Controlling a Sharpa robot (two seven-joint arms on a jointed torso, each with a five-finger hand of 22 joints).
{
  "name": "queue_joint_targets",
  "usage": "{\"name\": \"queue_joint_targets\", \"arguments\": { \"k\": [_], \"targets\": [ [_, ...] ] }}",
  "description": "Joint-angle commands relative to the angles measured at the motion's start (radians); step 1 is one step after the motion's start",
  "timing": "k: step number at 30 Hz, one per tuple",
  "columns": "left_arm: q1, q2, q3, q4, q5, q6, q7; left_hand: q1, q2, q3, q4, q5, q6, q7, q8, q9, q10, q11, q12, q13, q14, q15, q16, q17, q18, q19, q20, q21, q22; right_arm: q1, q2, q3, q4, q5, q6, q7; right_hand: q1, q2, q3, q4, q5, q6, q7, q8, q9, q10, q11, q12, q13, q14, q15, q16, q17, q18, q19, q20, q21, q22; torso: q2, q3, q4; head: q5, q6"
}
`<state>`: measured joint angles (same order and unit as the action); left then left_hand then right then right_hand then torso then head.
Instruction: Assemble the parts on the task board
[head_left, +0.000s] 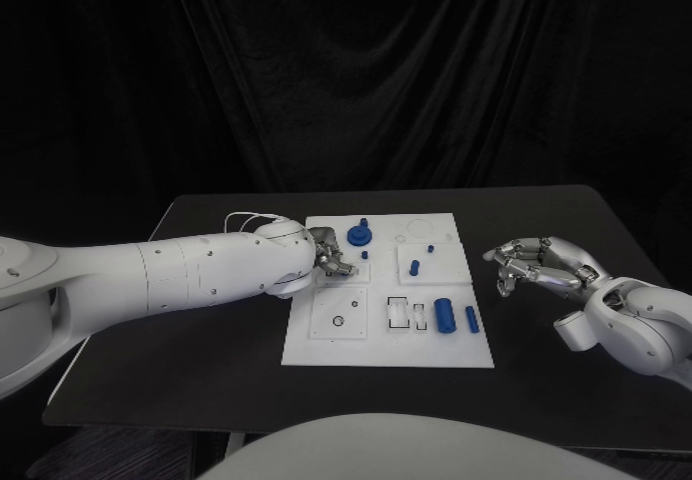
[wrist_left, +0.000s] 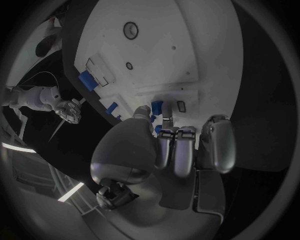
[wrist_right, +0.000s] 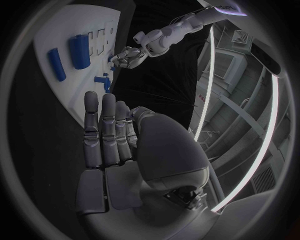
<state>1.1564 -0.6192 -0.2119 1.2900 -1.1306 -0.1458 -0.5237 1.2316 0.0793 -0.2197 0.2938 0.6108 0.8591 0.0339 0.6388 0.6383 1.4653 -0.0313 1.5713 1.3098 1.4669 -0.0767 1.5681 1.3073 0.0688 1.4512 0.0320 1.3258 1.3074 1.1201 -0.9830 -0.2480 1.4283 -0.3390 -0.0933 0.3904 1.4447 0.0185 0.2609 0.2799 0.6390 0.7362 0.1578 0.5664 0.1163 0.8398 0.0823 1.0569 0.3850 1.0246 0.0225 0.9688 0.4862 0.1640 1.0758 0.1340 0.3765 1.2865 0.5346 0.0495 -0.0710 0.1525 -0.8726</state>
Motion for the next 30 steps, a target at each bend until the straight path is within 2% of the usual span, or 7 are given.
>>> {"name": "queue_joint_targets", "arguments": {
  "k": [1,6,13,15,16,21,30],
  "targets": [
    [-0.002,0.004,0.001,-0.004,0.0,0.007,0.004,0.01,0.003,0.011,-0.001,0.034,-0.009,-0.002,0.003,-0.004,0.106,-0.005,-0.001,0.261,0.104,-0.006,0.003,0.263,-0.008,-0.003,-0.001,-0.006,0.182,-0.001,-0.001,0.001,0.001,-0.002,0.015,-0.018,0.011,-0.004,0.006,-0.004,0.004,-0.006,0.002,-0.002,-0.001,0.0,0.002,-0.001,-0.001,0.002,0.003,-0.001,-0.001,0.018,0.005,-0.002,0.006,-0.002,0.0,0.0001,0.0002,-0.001,0.0],
    [-0.002,0.006,0.001,-0.007,0.0,0.011,0.004,0.025,-0.001,0.03,-0.002,0.07,-0.011,-0.004,0.004,-0.007,0.106,-0.007,-0.001,0.261,0.104,-0.007,0.003,0.263,-0.008,-0.003,-0.002,-0.007,0.182,-0.002,0.0,0.001,-0.001,-0.002,0.019,-0.024,0.023,-0.005,0.013,-0.012,0.011,-0.008,0.002,-0.002,-0.002,-0.002,0.003,-0.002,-0.002,0.0,0.003,-0.002,-0.004,0.018,0.004,-0.002,0.007,-0.001,-0.001,0.0001,-0.0005,0.0,0.0],
    [-0.003,0.008,0.001,-0.009,0.0,0.014,0.007,0.059,-0.019,0.091,-0.001,0.159,-0.014,-0.005,0.005,-0.013,0.106,-0.009,-0.001,0.261,0.104,-0.009,0.003,0.263,-0.008,-0.002,-0.004,-0.008,0.182,-0.004,0.002,0.001,-0.003,-0.002,0.022,-0.03,0.025,-0.005,0.014,-0.013,0.012,-0.008,0.003,-0.002,-0.002,-0.002,0.003,-0.002,-0.003,0.0,0.003,-0.002,-0.005,0.018,0.004,-0.002,0.007,-0.001,0.0,0.0001,-0.0008,0.001,0.0],
    [-0.003,0.008,0.001,-0.009,0.0,0.013,0.008,0.06,-0.022,0.097,-0.001,0.163,-0.014,-0.005,0.006,-0.014,0.106,-0.009,-0.001,0.261,0.104,-0.009,0.003,0.263,-0.008,-0.002,-0.004,-0.007,0.183,-0.004,0.002,0.001,-0.003,-0.002,0.023,-0.031,0.027,-0.004,0.016,-0.014,0.014,-0.008,0.003,-0.002,-0.002,-0.002,0.003,-0.002,-0.003,0.0,0.003,-0.003,-0.005,0.018,0.004,-0.002,0.007,-0.001,0.0,0.0002,-0.0005,0.0,0.0],
    [-0.003,0.007,0.001,-0.009,0.0,0.012,0.008,0.062,-0.025,0.105,-0.001,0.151,-0.012,-0.005,0.008,-0.014,0.106,-0.009,-0.001,0.261,0.104,-0.009,0.003,0.263,-0.008,-0.003,-0.004,-0.008,0.182,-0.004,0.002,0.001,-0.004,-0.002,0.023,-0.032,0.027,-0.004,0.016,-0.014,0.014,-0.008,0.003,-0.002,-0.002,-0.002,0.003,-0.002,-0.003,0.0,0.003,-0.003,-0.005,0.018,0.004,-0.002,0.007,-0.001,0.0,0.0002,-0.0003,0.0,0.0],
    [-0.003,0.005,0.001,-0.008,0.0,0.013,0.008,0.083,-0.034,0.136,-0.003,0.15,-0.01,-0.008,0.013,-0.013,0.106,-0.011,-0.001,0.261,0.104,-0.011,0.003,0.263,-0.007,-0.003,-0.005,-0.01,0.182,-0.004,0.003,0.001,-0.006,-0.002,0.024,-0.036,0.027,-0.004,0.016,-0.014,0.014,-0.008,0.003,-0.002,-0.002,-0.002,0.003,-0.002,-0.003,0.0,0.003,-0.003,-0.005,0.018,0.004,-0.002,0.007,-0.001,0.0,0.0002,0.0001,0.0,0.0],
    [-0.004,-0.003,0.001,-0.001,0.0,-0.002,0.012,0.096,-0.05,0.173,-0.003,0.17,-0.003,-0.01,0.02,-0.014,0.106,-0.013,-0.001,0.261,0.104,-0.012,0.003,0.263,-0.006,-0.005,-0.007,-0.014,0.181,-0.005,0.006,0.001,-0.01,-0.002,0.026,-0.041,0.028,-0.004,0.016,-0.015,0.014,-0.009,0.003,-0.002,-0.002,-0.003,0.003,-0.002,-0.003,0.0,0.003,-0.003,-0.005,0.018,0.004,-0.002,0.007,-0.001,0.0,0.0001,-0.0003,0.0,0.0]
  ]
}}
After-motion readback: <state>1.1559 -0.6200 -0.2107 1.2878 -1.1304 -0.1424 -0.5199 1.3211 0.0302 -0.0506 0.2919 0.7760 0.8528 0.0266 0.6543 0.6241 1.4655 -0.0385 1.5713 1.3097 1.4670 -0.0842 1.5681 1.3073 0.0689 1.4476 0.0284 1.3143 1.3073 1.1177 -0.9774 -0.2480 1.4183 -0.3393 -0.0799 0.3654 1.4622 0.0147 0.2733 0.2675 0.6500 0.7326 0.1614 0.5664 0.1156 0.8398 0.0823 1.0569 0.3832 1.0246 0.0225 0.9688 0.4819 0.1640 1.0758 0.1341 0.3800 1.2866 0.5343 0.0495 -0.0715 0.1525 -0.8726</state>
